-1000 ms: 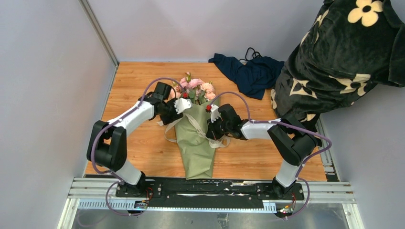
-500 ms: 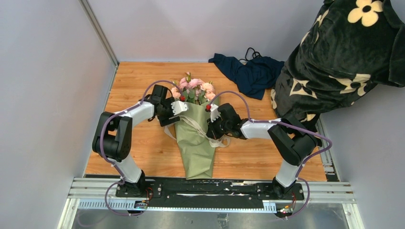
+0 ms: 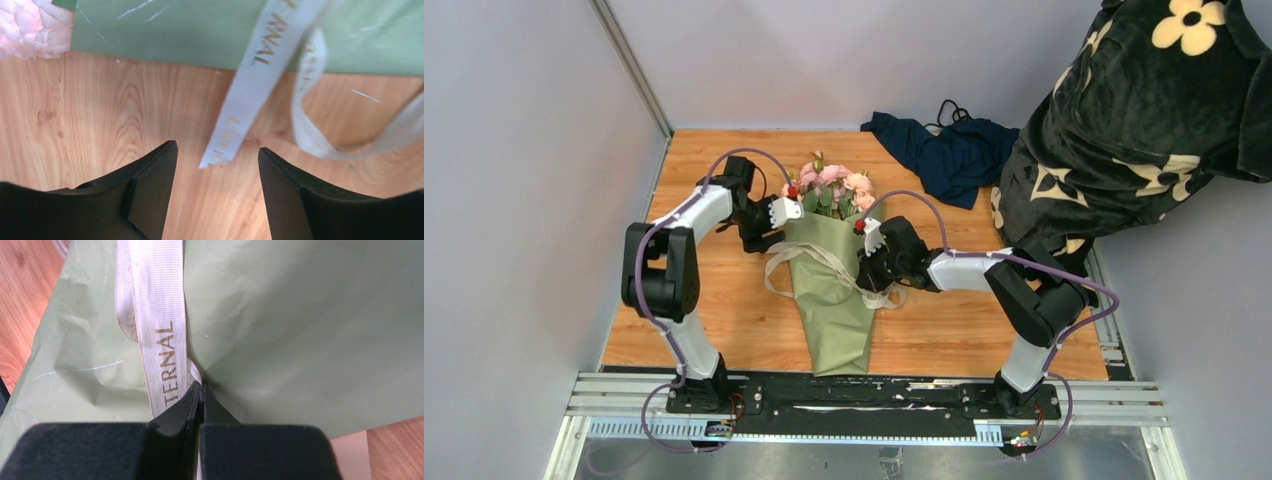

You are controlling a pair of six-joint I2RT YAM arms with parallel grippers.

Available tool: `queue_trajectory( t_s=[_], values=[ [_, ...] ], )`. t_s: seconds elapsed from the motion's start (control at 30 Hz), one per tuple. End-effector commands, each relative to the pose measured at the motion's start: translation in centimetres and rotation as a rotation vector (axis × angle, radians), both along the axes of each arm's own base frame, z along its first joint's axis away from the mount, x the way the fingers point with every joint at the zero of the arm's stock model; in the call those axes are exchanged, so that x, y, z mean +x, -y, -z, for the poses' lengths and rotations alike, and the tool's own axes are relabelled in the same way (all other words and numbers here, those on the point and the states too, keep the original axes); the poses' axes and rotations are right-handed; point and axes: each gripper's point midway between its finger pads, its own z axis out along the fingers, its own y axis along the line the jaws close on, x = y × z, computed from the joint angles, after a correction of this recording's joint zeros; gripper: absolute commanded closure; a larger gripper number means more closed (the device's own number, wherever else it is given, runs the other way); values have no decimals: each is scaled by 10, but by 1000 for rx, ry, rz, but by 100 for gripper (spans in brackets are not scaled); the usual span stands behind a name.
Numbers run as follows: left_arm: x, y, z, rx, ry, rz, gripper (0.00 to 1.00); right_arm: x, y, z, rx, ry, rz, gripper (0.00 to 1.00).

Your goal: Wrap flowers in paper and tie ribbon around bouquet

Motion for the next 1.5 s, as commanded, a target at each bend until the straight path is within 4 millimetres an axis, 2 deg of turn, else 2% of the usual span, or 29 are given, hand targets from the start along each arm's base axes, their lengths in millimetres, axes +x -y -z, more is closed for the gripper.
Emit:
queue_trajectory(
  t_s=[0.0,0.1,0.23,0.33,0.37,0.4,0.5,0.53,0.63,0.7,0.87,1.07,1.13,1.3,1.43,1.47],
  values=[
    [10,-6,26,8,-84,-21,32,5,6,4,-36,7,2,100],
    [12,-1,37,-9,-73,-17,29,5,6,4,-36,7,4,100],
    [0,5,51,11,-32,28,23,6,4,4,-30,3,2,100],
    [-6,11,61,45,-2,44,24,8,4,3,-34,6,4,100],
    [-9,12,65,61,-3,48,29,8,4,3,-37,9,6,100],
    [-11,12,68,76,-4,51,40,10,4,1,-39,13,8,100],
    [-14,7,67,96,-5,31,98,15,9,-2,-66,26,34,100],
    [-13,2,64,102,6,8,100,21,14,-5,-85,47,65,100],
    [-3,-18,47,92,56,-102,100,35,33,-15,-103,94,142,100],
    [2,-34,36,88,89,-172,100,47,49,-31,-95,135,202,100],
    [-8,-59,25,101,143,-241,100,59,87,-44,-136,181,277,100],
    [-18,-73,19,111,175,-304,100,65,134,-49,-144,182,385,100],
    [-18,-87,19,130,185,-351,100,66,143,-53,-147,191,404,100],
    [-19,-103,13,161,204,-391,100,65,157,-59,-186,210,425,100],
    [-21,-103,12,160,183,-383,100,61,160,-69,-194,207,430,100],
    [-29,-97,14,146,139,-352,94,59,156,-73,-180,206,415,100]
  ],
)
